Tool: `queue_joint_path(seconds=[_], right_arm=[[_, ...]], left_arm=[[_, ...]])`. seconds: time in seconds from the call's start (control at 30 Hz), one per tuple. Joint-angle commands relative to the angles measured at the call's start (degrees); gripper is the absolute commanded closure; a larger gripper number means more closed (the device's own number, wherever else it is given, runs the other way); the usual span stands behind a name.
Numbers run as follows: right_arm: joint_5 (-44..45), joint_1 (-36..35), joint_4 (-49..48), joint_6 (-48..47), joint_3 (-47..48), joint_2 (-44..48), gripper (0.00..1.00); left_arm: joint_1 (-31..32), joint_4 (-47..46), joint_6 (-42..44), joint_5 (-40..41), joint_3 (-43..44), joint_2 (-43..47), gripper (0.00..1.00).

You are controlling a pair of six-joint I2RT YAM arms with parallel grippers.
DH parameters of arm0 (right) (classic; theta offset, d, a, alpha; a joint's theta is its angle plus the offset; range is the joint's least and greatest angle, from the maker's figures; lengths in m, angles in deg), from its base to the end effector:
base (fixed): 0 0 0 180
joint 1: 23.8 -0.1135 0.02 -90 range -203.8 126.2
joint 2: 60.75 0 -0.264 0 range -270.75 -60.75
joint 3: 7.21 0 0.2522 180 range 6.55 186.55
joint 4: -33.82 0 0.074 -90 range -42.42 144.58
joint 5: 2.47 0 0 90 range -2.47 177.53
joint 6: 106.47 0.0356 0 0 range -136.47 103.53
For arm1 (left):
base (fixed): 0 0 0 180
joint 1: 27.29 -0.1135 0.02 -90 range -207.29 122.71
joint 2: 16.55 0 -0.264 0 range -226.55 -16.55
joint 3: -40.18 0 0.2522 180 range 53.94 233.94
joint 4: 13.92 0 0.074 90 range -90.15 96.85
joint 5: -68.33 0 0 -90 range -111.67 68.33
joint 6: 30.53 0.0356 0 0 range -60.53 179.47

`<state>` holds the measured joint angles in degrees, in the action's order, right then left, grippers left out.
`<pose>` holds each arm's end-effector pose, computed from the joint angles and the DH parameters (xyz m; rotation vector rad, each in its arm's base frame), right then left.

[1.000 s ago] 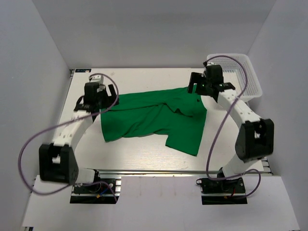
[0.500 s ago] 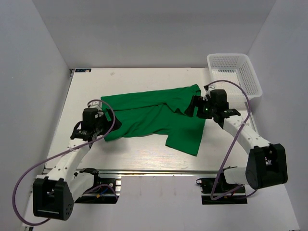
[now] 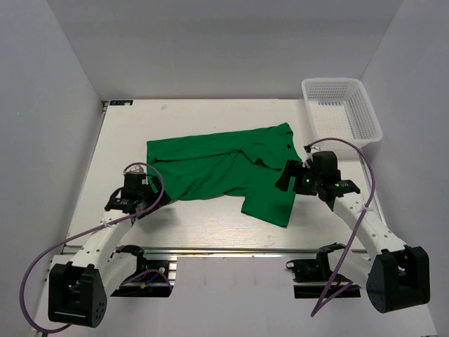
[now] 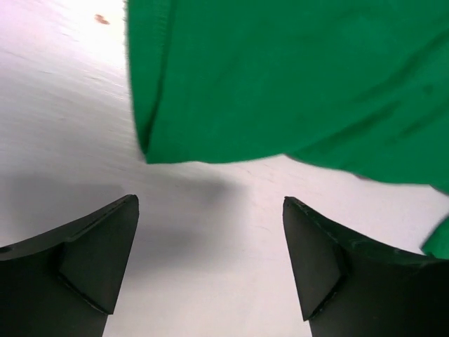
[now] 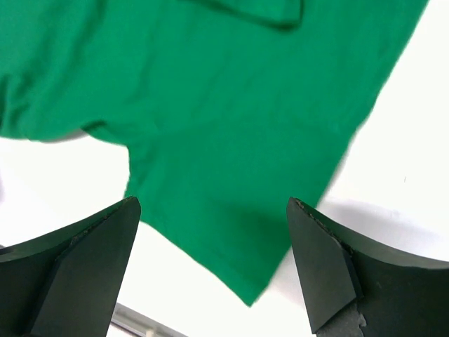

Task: Fold and stack the t-shirts
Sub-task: Grap the side of the flattened tshirt closest away from the robot with both arms

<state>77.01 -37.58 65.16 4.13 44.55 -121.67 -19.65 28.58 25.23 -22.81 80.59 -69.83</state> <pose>0.2156 0.0596 0.2333 0.0396 2.3179 0.5193 0.1687 -0.0233 0.1788 -0.5827 2.4997 -0.3098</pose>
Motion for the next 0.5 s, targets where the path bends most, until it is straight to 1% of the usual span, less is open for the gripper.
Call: queue_joint_path(seconds=[0.0, 0.03, 0.07, 0.13, 0.17, 0.2, 0.23, 0.27, 0.3, 0.33, 0.37, 0.43, 0.47], right_arm=[[-0.28, -0.02, 3.33, 0.40, -1.08, 1.95, 0.10], [-0.72, -0.02, 3.94, 0.32, -1.61, 1.95, 0.10], [-0.90, -0.19, 4.04, 0.40, -1.96, 1.95, 0.10], [0.05, -0.02, 5.52, 0.23, -2.75, 1.25, 0.10], [0.07, -0.19, 6.05, 0.23, -2.84, 1.16, 0.10], [-0.11, -0.11, 6.49, 0.40, -3.19, 1.16, 0.10], [-0.89, -0.11, 7.11, 0.58, -3.45, 1.25, 0.10], [-0.99, -0.37, 7.11, 0.84, -3.63, 1.42, 0.10], [-1.34, -0.20, 7.29, 1.02, -4.50, 1.77, 0.10], [-1.34, -0.37, 7.46, 1.54, -4.69, 2.47, 0.10], [-1.17, -0.46, 7.81, 2.07, -4.86, 2.57, 0.10], [-1.78, -0.72, 8.08, 2.86, -6.27, 3.53, 0.10], [-2.48, -0.90, 7.91, 3.56, -6.97, 3.79, 0.10]], left_arm=[[0.10, -0.08, -2.32, 5.98, -0.81, -0.16, 0.09], [0.10, -1.56, -2.32, 7.03, -0.81, -0.16, 0.10], [0.10, -4.71, -2.32, 7.04, -1.95, -0.16, 0.17], [-1.22, -7.89, -2.32, 7.04, -3.89, -0.16, 0.21], [-1.22, -10.34, -2.32, 7.56, -4.41, -0.16, 0.26], [-1.22, -10.88, -2.32, 9.30, -4.42, -1.12, 0.27], [-1.22, -10.89, -1.63, 9.32, -4.42, -1.82, 0.29], [-1.22, -11.76, -1.62, 9.32, -4.42, -2.70, 0.35], [-1.22, -12.38, -1.01, 9.32, -3.81, -4.62, 0.35], [-1.22, -12.38, -0.40, 8.63, -3.80, -5.69, 0.38], [-1.22, -13.17, -0.39, 8.62, -3.80, -6.74, 0.42], [-1.22, -13.87, -0.39, 9.15, -3.80, -9.20, 0.47], [-1.22, -13.88, -0.39, 9.15, -3.80, -9.74, 0.55]])
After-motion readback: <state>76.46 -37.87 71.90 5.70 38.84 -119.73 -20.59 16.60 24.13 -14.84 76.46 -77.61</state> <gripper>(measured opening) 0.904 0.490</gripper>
